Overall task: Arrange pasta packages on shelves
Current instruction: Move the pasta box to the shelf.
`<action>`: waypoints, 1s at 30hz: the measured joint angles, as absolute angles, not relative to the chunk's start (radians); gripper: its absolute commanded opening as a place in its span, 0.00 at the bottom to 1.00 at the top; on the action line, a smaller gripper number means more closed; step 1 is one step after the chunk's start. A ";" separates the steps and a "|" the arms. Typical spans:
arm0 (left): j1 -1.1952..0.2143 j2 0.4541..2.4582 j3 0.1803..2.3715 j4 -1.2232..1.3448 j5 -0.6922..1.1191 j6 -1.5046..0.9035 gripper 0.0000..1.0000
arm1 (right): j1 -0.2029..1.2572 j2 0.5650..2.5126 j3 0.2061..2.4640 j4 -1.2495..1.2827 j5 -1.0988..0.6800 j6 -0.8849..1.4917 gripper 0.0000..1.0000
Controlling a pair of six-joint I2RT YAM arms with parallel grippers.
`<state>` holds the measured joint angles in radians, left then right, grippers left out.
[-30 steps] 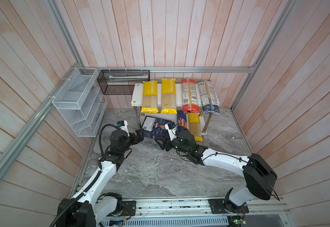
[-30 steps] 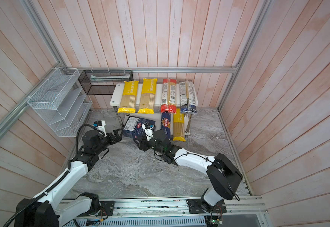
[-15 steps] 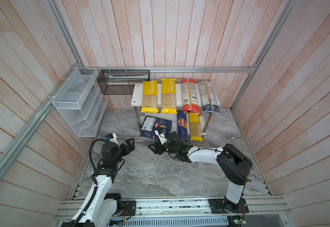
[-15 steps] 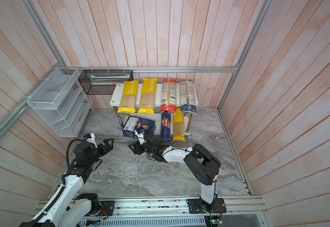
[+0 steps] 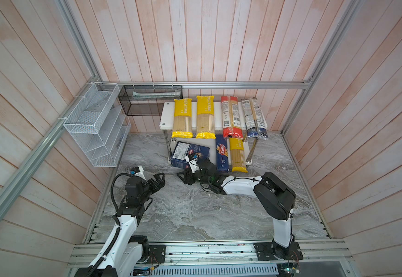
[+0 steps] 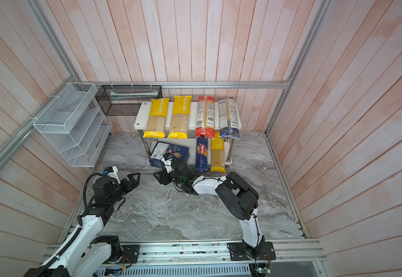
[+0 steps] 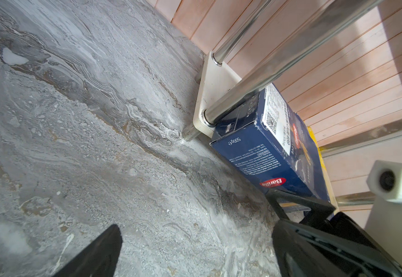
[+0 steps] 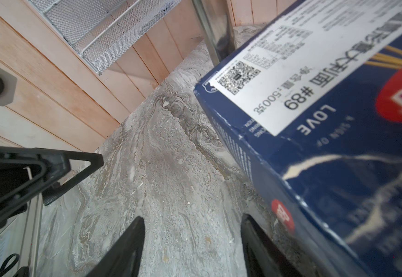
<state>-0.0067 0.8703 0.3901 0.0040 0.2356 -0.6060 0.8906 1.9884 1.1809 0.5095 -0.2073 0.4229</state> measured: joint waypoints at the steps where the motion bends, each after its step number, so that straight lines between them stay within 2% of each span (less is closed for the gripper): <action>1: -0.007 0.870 0.390 0.007 0.235 -0.606 1.00 | 0.885 1.991 1.180 0.511 -0.207 0.427 0.63; 30: -0.006 0.802 0.364 -0.014 0.174 -0.549 1.00 | 0.762 2.062 1.252 0.544 -0.238 0.435 0.63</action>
<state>-0.0055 0.8021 0.3637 -0.0143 0.1741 -0.5488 0.7624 2.0624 1.2518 0.5442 -0.2379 0.4351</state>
